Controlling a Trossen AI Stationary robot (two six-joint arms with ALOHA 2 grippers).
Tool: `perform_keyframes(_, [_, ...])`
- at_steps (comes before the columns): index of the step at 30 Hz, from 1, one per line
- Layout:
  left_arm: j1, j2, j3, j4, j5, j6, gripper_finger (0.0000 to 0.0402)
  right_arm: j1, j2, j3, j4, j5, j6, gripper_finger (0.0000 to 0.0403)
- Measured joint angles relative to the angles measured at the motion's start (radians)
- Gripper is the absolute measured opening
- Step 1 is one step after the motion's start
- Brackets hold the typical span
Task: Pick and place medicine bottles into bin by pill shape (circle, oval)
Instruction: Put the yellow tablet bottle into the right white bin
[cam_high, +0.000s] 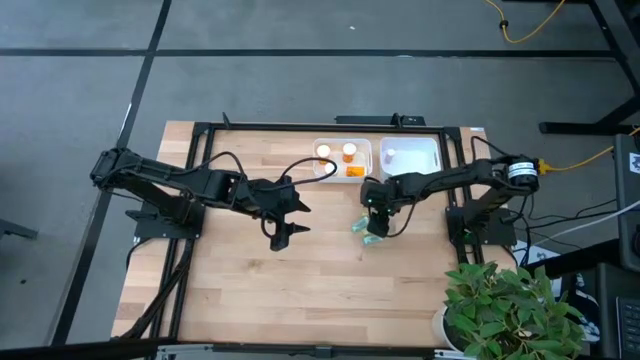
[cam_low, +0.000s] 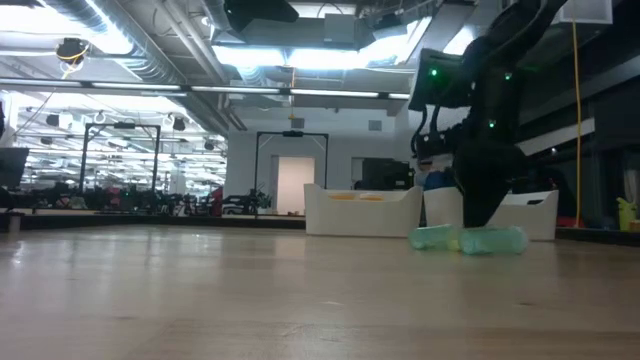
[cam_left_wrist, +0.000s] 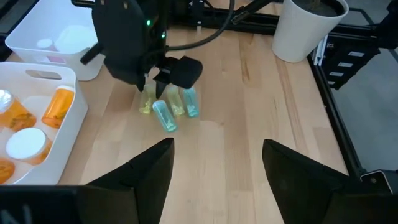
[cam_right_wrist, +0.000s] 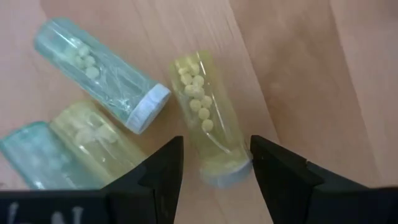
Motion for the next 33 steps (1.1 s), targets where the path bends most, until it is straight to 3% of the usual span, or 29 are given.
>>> perform_keyframes(5, [0.000,0.000,0.000,0.000,0.000,0.010,0.0237,0.000,0.033,0.003,0.009,0.004,0.008,0.0179])
perform_keyframes(13, [0.000,0.000,0.000,0.000,0.000,0.010,0.0237,-0.001,0.015,0.000,0.005,0.004,0.114,0.0123])
perform_keyframes(22, [-0.001,0.000,0.000,0.000,0.000,0.010,0.0237,0.000,-0.142,-0.001,-0.100,0.032,0.278,0.0120])
perform_keyframes(33, [0.000,0.000,0.000,0.001,0.000,0.027,0.0237,-0.011,-0.427,-0.001,-0.287,0.309,0.498,0.0121])
